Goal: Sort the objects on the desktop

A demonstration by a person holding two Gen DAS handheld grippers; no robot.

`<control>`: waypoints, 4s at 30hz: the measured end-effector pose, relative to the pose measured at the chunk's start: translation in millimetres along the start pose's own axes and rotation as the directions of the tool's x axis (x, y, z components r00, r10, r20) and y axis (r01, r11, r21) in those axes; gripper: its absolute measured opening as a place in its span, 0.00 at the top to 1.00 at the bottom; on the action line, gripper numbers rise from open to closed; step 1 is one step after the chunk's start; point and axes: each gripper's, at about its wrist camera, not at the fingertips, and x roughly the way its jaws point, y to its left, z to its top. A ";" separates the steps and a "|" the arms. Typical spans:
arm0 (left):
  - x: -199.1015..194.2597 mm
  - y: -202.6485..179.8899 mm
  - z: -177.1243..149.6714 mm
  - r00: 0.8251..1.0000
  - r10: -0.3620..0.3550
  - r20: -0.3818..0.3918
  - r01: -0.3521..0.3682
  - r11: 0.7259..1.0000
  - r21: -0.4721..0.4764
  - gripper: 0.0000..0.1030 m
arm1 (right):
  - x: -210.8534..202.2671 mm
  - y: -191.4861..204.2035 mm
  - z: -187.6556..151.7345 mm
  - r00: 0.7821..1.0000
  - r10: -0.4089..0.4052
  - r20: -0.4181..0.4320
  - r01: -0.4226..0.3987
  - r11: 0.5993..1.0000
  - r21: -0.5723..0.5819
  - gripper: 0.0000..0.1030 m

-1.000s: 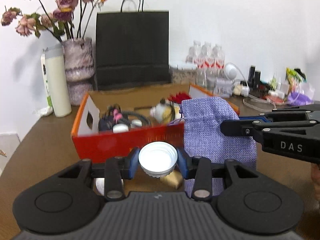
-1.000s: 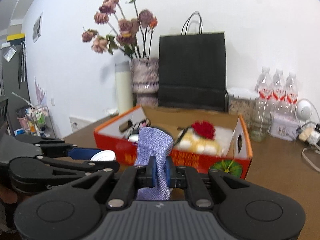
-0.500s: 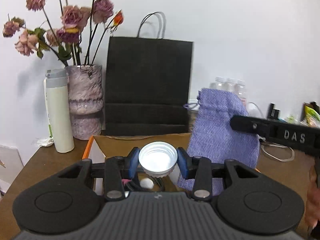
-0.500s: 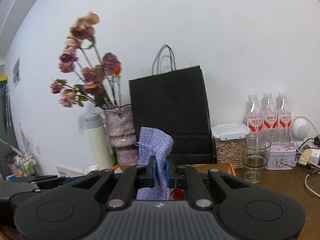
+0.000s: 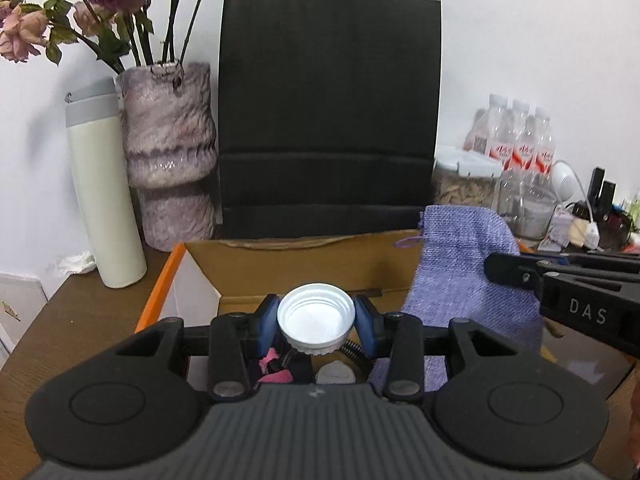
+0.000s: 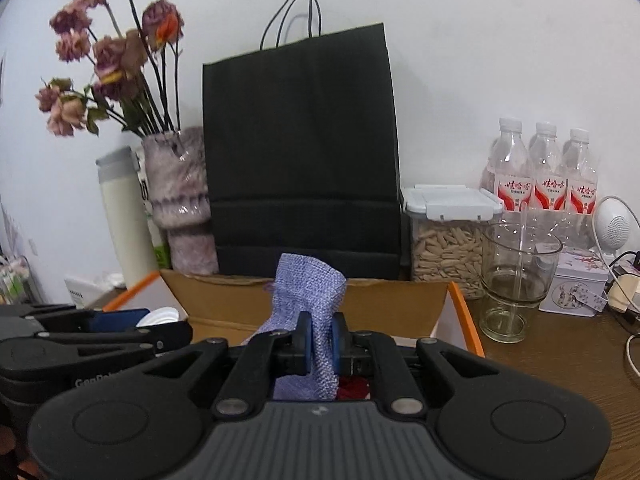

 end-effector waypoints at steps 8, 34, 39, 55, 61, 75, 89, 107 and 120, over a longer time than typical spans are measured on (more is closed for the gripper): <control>1.8 3.1 -3.0 1.000 0.031 0.000 -0.031 0.999 -0.017 0.29 | 5.5 0.9 -5.3 0.999 -0.045 -0.031 0.044 0.999 -0.015 0.37; 19.9 -16.3 -3.0 0.955 0.263 -0.135 -0.249 0.962 0.109 0.00 | 12.7 -8.1 -17.0 0.993 -0.056 -0.102 0.062 0.997 0.054 0.00; 30.9 -6.0 9.0 0.948 0.182 -0.262 -0.177 0.983 0.042 0.00 | 14.8 -10.0 -10.3 0.992 -0.057 -0.116 0.067 0.994 0.081 0.00; 55.7 -17.8 28.1 0.931 0.205 -0.302 -0.175 0.977 0.124 0.00 | 36.6 -7.3 17.2 0.983 -0.101 -0.153 0.116 0.989 0.088 0.00; 54.7 -19.4 26.8 0.933 0.180 -0.312 -0.147 0.981 0.128 0.00 | 37.6 -9.4 15.0 0.980 -0.097 -0.175 0.117 0.988 0.104 0.00; 68.8 -19.6 14.0 0.912 0.173 -0.372 -0.129 0.982 0.141 0.00 | 46.5 -10.3 5.5 0.967 -0.089 -0.238 0.120 0.986 0.119 0.00; 66.6 -21.4 13.6 0.913 0.177 -0.368 -0.132 0.981 0.145 0.00 | 45.1 -9.0 4.8 0.967 -0.089 -0.239 0.118 0.986 0.113 0.00; 66.6 -21.2 13.9 0.913 0.176 -0.368 -0.131 0.981 0.145 0.00 | 45.2 -8.5 3.6 0.967 -0.088 -0.238 0.118 0.987 0.113 0.00; 66.3 -21.1 14.5 0.913 0.176 -0.368 -0.131 0.981 0.145 0.00 | 44.8 -8.2 3.3 0.968 -0.088 -0.237 0.118 0.987 0.114 0.00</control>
